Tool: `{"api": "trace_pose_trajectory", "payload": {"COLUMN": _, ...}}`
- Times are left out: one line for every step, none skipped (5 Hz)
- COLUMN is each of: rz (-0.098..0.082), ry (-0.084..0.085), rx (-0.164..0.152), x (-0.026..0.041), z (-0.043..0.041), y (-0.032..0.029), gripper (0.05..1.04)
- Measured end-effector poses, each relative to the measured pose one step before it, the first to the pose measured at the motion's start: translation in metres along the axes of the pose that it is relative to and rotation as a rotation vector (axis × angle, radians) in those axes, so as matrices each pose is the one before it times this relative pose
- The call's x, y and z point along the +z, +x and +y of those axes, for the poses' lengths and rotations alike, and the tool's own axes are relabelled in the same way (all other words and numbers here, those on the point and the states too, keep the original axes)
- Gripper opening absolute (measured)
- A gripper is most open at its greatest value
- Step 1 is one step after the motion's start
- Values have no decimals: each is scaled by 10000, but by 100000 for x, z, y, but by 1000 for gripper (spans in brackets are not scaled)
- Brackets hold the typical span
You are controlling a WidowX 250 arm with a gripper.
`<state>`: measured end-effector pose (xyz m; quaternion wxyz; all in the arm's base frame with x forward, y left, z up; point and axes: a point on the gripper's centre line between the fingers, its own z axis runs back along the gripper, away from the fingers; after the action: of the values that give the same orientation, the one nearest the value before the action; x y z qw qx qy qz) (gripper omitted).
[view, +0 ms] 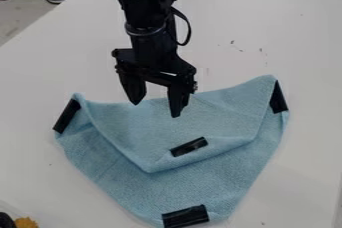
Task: Unfold the cloth from top right to bottom left
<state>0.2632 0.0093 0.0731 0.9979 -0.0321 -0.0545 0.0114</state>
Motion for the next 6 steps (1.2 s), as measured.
{"api": "trace_pose_trajectory", "payload": {"rz": 178, "ry": 54, "rx": 173, "x": -709, "z": -20, "y": -344, "gripper": 1001}}
{"api": "trace_pose_trajectory", "payload": {"rz": -600, "ry": 309, "rx": 577, "x": -921, "z": -2251, "y": 188, "gripper": 1001}}
{"api": "trace_pose_trajectory", "payload": {"rz": -240, "ry": -16, "rx": 250, "x": -127, "z": -1226, "y": 203, "gripper": 1001}}
{"api": "trace_pose_trajectory", "payload": {"rz": 179, "ry": -360, "rx": -27, "x": -1185, "z": -1268, "y": -543, "gripper": 1001}}
{"api": "trace_pose_trajectory", "payload": {"rz": 308, "ry": -242, "rx": 50, "x": -1554, "z": -389, "y": -224, "gripper": 1001}}
{"api": "trace_pose_trajectory", "payload": {"rz": 292, "ry": -104, "rx": -146, "x": -869, "z": -199, "y": -71, "gripper": 1001}}
